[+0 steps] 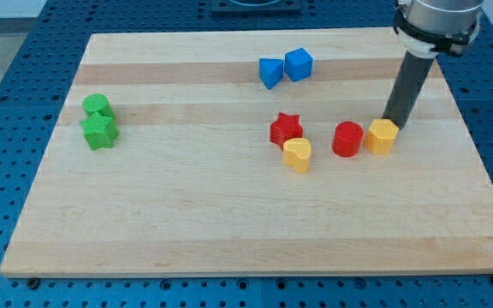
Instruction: Separate yellow blocks from red blocks
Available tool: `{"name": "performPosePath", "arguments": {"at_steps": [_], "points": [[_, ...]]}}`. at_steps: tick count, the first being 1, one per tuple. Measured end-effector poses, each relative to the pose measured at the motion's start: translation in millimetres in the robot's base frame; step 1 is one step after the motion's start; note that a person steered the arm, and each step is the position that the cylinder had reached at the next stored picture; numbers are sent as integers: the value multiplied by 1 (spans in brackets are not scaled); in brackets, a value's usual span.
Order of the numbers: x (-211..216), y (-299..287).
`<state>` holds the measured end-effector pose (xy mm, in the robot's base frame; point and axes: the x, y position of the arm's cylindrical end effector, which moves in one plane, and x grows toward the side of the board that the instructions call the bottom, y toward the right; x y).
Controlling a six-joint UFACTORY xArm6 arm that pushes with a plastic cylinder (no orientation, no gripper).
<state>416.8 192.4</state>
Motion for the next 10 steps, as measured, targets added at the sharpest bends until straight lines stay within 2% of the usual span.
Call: {"name": "performPosePath", "arguments": {"at_steps": [3, 5, 8, 10], "points": [[26, 0], [27, -6], [30, -38], [55, -52]]}}
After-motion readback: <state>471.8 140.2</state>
